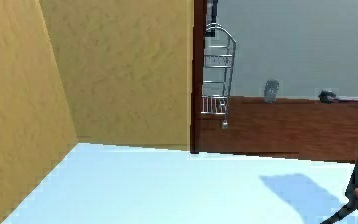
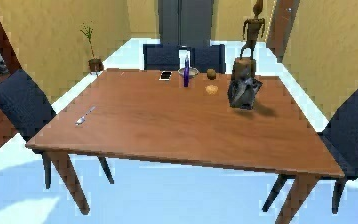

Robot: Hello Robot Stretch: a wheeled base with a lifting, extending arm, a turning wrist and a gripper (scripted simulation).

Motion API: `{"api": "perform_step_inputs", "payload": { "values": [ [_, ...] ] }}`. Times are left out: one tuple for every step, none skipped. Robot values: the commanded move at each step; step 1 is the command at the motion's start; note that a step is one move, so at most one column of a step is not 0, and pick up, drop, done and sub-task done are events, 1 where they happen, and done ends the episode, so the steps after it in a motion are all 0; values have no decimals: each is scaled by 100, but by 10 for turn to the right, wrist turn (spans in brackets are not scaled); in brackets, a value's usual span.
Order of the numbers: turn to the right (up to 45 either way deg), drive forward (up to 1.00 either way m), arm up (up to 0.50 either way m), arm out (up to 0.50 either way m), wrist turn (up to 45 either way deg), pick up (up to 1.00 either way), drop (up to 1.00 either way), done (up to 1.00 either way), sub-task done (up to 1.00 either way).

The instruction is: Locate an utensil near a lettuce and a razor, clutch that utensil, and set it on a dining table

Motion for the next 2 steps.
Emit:
{"api": "perform_step_inputs", "payload": {
  "values": [
    [0,15,0,0,0,0,0,0,0],
    [-450,0,0,0,0,0,0,0,0]
  ]
}}
